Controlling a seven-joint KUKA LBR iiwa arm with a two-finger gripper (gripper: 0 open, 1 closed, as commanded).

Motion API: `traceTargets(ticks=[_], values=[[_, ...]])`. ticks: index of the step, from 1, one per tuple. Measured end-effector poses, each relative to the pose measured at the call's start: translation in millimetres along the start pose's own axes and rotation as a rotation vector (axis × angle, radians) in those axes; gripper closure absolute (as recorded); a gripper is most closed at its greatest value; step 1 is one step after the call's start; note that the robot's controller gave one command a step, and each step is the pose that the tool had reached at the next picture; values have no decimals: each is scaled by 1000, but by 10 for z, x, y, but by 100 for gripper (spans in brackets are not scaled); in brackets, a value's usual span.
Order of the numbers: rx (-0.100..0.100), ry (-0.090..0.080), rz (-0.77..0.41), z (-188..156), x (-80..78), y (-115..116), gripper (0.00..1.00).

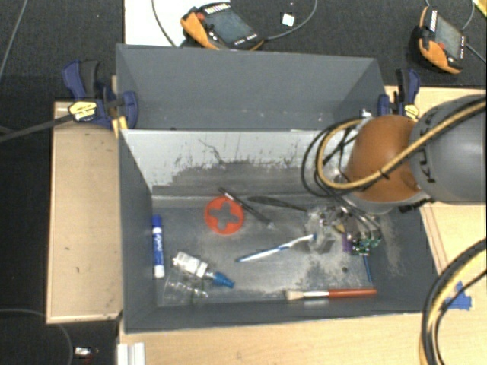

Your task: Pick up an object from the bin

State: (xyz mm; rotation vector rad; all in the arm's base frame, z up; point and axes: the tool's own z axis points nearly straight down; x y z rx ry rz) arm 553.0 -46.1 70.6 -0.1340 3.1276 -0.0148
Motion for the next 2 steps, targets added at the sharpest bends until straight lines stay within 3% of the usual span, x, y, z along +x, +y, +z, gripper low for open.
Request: traceTargets(ticks=[2], values=[[-1, 7, 0, -128, 21, 4, 100]])
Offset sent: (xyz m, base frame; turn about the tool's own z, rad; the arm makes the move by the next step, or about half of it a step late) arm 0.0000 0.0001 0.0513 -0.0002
